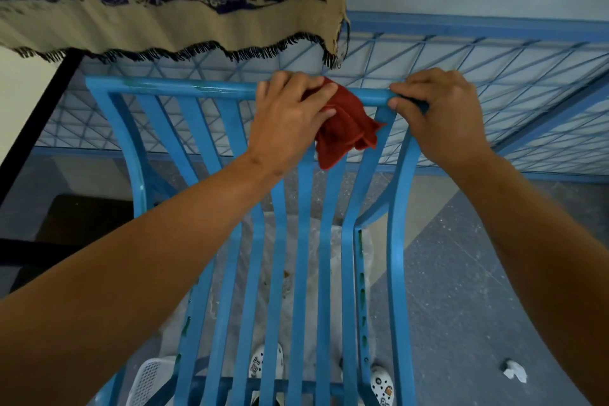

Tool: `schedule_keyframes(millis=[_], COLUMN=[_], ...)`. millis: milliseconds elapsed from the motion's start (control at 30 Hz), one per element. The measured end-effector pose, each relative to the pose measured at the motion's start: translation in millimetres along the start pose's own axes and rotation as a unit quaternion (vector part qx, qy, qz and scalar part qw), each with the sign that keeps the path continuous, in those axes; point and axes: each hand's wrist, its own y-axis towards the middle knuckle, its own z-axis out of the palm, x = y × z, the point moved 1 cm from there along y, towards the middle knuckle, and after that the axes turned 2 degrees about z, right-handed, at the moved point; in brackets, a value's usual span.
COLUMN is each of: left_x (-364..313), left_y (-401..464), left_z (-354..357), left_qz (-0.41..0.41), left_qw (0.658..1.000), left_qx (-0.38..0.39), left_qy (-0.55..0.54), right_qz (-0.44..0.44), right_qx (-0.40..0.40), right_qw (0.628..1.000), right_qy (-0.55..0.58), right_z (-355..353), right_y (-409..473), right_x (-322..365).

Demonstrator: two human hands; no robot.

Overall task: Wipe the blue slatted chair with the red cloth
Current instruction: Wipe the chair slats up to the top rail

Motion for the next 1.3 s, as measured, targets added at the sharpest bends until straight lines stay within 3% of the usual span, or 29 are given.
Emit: schedule_keyframes(millis=[233, 567, 800, 1067, 1300], left_x=[57.3, 9.6, 44.8, 106.4, 85.4], left_y=[-26.0, 0.6, -13.7, -37.1, -25.5], left_z=[-20.3, -8.0, -20.9, -47.4, -40.4], left_qz=[-0.026, -0.021, 0.005, -0.025, -0.053], left_qw=[0.999, 1.000, 1.000, 0.998, 0.998], left_qx=[-0.027, -0.005, -0.022, -0.017, 0.000], left_qy=[0.022, -0.006, 0.010, 0.047, 0.021], right_qz=[-0.014, -0.034, -0.015, -0.006, 0.008], right_qx=[-0.048, -0.043, -0.050, -0.059, -0.087], right_qw=[0.998, 0.997, 0.998, 0.998, 0.996], right_qy=[-0.039, -0.053, -0.032, -0.005, 0.006], right_z=[9.1, 41.9, 45.4, 46.6, 53.2], right_y=[-3.3, 10.1, 10.5, 8.3, 5.2], right_x=[6.2, 63.7, 53.9, 54.3, 63.5])
